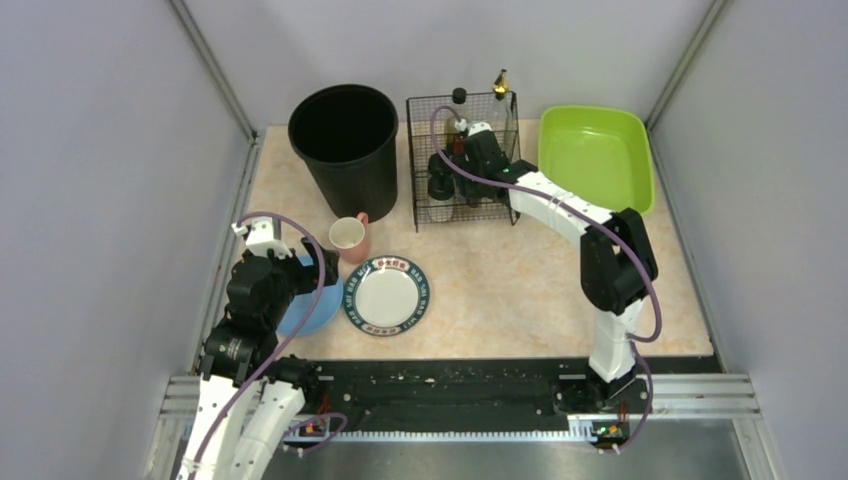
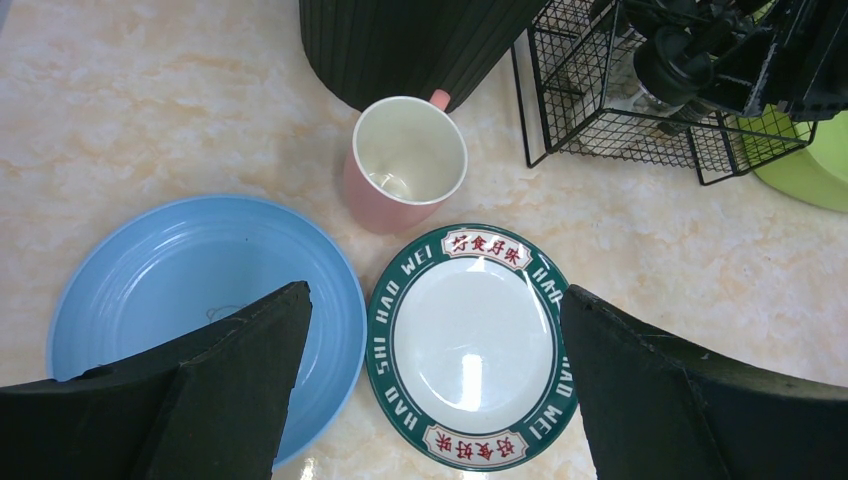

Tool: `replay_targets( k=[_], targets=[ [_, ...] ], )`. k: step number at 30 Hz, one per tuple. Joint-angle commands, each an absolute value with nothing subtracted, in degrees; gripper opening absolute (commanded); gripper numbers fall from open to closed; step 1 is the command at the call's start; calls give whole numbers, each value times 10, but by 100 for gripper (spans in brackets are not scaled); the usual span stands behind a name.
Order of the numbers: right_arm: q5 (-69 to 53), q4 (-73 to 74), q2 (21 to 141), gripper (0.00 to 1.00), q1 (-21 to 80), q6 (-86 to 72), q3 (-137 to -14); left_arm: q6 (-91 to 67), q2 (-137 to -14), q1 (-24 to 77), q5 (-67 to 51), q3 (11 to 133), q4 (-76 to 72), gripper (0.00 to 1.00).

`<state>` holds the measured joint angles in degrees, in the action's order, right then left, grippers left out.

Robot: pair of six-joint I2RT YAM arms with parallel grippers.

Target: Clear the kitchen counter

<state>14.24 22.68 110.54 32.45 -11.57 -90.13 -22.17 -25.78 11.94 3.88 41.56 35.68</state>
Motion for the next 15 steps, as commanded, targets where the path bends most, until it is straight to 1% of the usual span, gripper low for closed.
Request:
replay_targets(
  k=[1, 7, 15],
  targets=[
    [143, 231, 1070, 65, 319, -123, -925, -217, -265, 121, 37, 415, 345, 99],
    [147, 244, 997, 68, 319, -121, -911, -218, -265, 121, 42, 415, 346, 99],
    [118, 239, 872, 72, 325, -120, -823, -222, -259, 121, 68, 417, 353, 99]
  ],
)
